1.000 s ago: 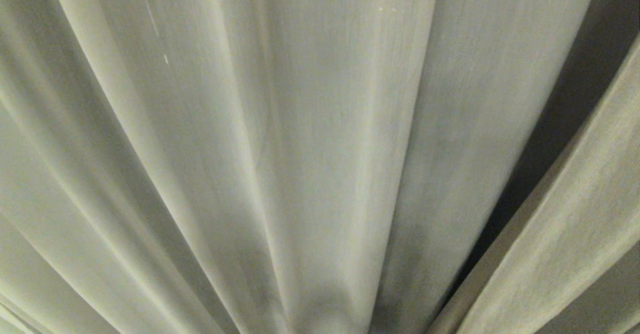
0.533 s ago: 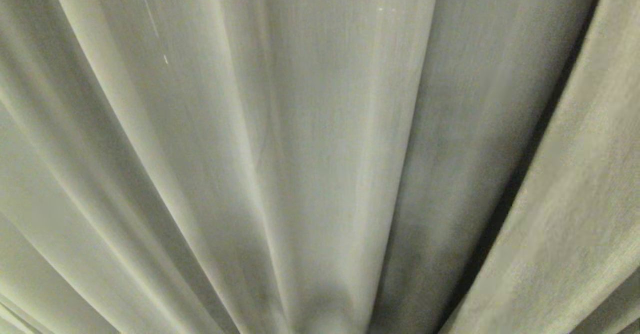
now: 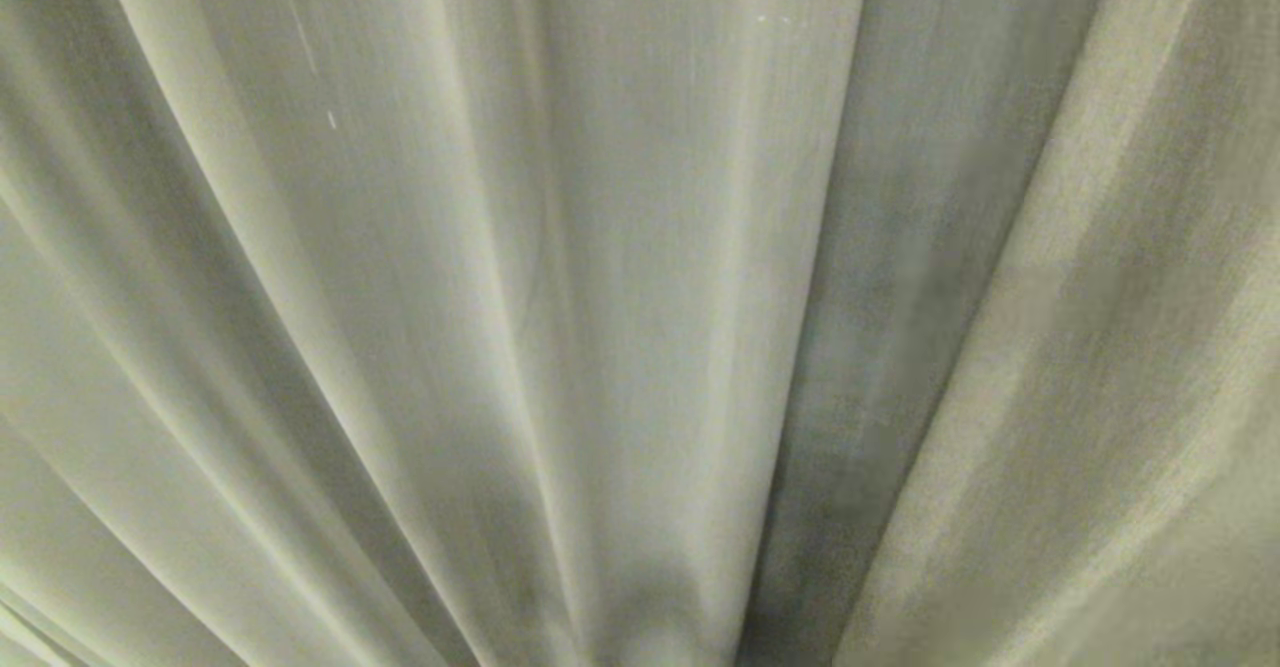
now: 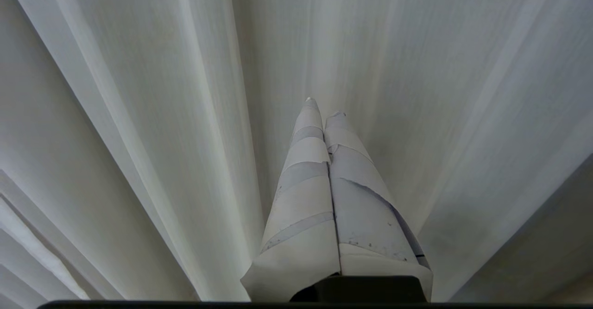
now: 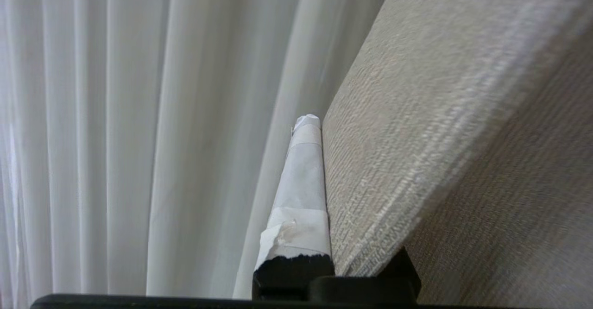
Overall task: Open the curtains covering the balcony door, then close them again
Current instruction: Close the outer curtains on both sides
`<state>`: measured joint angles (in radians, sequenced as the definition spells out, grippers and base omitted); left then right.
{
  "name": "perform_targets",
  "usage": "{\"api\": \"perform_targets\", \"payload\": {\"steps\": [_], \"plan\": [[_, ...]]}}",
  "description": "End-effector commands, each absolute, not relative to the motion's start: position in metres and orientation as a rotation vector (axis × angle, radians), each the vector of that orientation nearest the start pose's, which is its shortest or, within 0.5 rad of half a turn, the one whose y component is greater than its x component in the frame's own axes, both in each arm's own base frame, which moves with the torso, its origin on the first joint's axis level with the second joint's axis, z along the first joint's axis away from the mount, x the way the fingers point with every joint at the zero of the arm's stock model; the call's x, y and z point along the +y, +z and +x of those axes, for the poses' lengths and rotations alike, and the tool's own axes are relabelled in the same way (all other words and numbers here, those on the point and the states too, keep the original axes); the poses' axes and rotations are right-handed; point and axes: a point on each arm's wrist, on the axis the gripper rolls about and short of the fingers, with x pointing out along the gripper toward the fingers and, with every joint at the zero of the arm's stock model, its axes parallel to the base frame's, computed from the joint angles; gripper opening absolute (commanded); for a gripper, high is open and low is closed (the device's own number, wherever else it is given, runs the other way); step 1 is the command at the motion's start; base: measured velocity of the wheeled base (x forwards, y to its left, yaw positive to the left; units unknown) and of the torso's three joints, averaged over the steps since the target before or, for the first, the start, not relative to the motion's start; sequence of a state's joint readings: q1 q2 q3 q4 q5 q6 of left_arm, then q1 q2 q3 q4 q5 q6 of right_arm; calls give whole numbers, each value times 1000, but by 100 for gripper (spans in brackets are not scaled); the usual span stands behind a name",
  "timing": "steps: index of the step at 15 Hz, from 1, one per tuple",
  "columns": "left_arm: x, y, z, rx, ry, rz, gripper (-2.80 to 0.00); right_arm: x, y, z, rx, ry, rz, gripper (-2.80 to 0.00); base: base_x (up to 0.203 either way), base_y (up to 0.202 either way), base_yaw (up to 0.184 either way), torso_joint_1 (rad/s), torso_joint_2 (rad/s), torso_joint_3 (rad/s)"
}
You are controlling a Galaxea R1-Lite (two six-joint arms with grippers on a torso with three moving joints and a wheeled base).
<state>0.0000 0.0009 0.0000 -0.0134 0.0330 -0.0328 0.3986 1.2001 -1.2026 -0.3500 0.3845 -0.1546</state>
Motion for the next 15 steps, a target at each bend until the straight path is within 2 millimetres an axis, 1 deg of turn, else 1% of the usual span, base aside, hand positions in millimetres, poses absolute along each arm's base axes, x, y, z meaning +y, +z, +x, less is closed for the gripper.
{"api": "perform_targets", "payload": {"steps": [1,4,7,10,15], "plan": [[1,77,-23,-14,34,-33,-280,92,378,164,-357,793,-155,-280,0,0,0,0,0,0],[1,77,-23,-14,34,-33,-280,125,374,176,-342,794,-138,-280,0,0,0,0,0,0],[1,77,-23,-14,34,-32,-280,152,376,188,-343,805,-137,-280,0,0,0,0,0,0],[1,77,-23,-14,34,-34,-280,173,375,201,-352,803,-135,-280,0,0,0,0,0,0],[1,77,-23,-14,34,-33,-280,204,372,216,-349,845,-130,-280,0,0,0,0,0,0]]}}
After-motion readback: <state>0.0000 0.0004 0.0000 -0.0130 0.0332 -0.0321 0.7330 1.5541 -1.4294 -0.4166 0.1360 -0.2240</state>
